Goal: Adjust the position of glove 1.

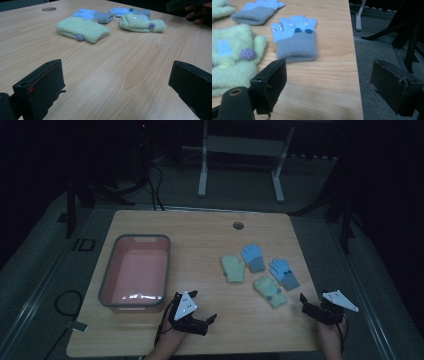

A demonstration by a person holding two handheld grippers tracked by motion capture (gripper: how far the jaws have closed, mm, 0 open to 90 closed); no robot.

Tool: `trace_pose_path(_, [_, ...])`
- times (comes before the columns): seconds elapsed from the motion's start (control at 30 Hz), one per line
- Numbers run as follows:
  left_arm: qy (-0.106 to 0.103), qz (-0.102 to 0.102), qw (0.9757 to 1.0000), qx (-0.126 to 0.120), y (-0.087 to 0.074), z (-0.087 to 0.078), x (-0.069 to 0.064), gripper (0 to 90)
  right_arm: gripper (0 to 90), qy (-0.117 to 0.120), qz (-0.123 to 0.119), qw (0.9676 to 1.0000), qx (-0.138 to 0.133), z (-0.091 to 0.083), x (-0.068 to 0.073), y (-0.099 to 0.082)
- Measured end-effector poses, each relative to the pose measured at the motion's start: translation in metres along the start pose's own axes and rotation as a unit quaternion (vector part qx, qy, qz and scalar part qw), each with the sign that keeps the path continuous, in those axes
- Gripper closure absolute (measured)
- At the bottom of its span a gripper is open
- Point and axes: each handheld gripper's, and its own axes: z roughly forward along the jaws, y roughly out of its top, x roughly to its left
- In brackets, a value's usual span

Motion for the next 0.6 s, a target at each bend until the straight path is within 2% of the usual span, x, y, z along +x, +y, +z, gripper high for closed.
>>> trace_pose_path(0.33, [0.003,0.001,1.0,0.001,0.0,0.0,0.0,0.2,13.8,-0.003,0.007,1.0,0.005,0.0,-0.002,0.0])
trace_pose_path(0.4, [0.004,0.002,1.0,0.001,0.0,0.0,-0.001,0.2,13.7,0.005,0.018,0.9998,0.009,-0.002,-0.002,0.002])
trace_pose_path(0.57, [0.001,0.008,1.0,0.003,0.0,0.0,-0.002,0.2,12.9,0.004,0.004,0.9995,0.032,-0.003,-0.001,0.01])
trace_pose_path(0.6, [0.0,0.008,1.0,0.003,0.0,0.0,-0.002,0.2,12.7,0.008,0.011,0.9991,0.041,-0.004,-0.002,0.015])
